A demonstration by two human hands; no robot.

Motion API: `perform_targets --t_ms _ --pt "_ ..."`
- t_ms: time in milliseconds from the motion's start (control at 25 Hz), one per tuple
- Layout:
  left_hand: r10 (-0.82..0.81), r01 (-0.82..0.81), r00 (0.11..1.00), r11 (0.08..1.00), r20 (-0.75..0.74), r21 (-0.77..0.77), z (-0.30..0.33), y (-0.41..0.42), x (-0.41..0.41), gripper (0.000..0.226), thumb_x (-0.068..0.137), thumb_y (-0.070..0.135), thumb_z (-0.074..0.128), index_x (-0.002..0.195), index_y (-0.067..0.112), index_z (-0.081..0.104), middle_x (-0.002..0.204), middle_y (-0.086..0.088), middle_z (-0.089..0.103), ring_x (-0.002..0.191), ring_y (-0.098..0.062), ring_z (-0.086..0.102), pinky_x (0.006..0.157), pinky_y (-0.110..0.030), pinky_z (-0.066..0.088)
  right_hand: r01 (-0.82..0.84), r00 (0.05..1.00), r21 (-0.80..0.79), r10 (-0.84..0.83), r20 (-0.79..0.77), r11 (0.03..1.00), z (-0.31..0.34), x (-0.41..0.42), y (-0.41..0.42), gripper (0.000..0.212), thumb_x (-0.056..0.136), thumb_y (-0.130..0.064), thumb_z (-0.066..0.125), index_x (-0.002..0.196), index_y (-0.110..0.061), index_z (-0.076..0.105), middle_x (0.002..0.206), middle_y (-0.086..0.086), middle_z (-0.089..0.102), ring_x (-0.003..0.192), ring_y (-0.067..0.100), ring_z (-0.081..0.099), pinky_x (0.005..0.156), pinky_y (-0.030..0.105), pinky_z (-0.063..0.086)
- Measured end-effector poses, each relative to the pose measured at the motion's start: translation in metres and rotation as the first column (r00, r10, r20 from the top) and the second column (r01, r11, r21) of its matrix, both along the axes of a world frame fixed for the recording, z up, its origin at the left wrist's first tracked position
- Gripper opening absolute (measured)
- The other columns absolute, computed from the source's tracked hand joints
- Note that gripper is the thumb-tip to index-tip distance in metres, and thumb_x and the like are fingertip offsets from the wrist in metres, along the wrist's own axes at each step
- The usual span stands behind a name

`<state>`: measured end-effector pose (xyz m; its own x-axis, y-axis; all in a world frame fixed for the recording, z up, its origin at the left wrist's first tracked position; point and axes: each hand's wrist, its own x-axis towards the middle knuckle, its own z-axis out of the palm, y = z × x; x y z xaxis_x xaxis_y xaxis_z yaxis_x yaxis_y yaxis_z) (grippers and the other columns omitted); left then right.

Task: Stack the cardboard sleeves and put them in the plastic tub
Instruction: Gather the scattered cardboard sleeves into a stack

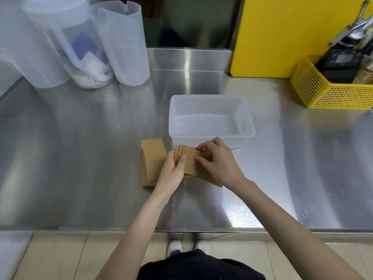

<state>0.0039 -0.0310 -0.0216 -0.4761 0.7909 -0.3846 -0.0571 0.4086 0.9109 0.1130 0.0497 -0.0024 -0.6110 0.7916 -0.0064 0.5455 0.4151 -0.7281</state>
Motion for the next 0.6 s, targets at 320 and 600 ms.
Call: perform_targets --t_ms 320,600 --pt "-0.082 0.083 0.993 0.996 -0.081 0.011 0.002 0.003 0.010 0.041 0.090 0.018 0.047 0.128 0.016 0.034 0.116 0.003 0.051 0.110 -0.019 0.053 0.103 -0.042 0.043 0.042 0.997 0.046 -0.045 0.070 0.998 -0.009 0.016 0.003 0.030 0.084 -0.022 0.059 0.113 -0.014 0.058 0.104 0.005 0.048 0.105 0.022 0.047 0.091 0.024 0.038" --pt "-0.115 0.117 0.993 0.990 -0.028 0.081 -0.010 0.012 0.014 0.028 0.090 0.017 0.047 0.116 0.024 0.040 0.120 -0.001 0.055 0.110 -0.017 0.055 0.096 -0.039 0.049 0.213 0.953 -0.439 -0.285 -0.103 0.873 -0.026 0.063 0.013 0.051 0.083 -0.018 0.062 0.130 -0.023 0.042 0.123 0.006 0.046 0.111 0.020 0.050 0.087 0.024 0.041"
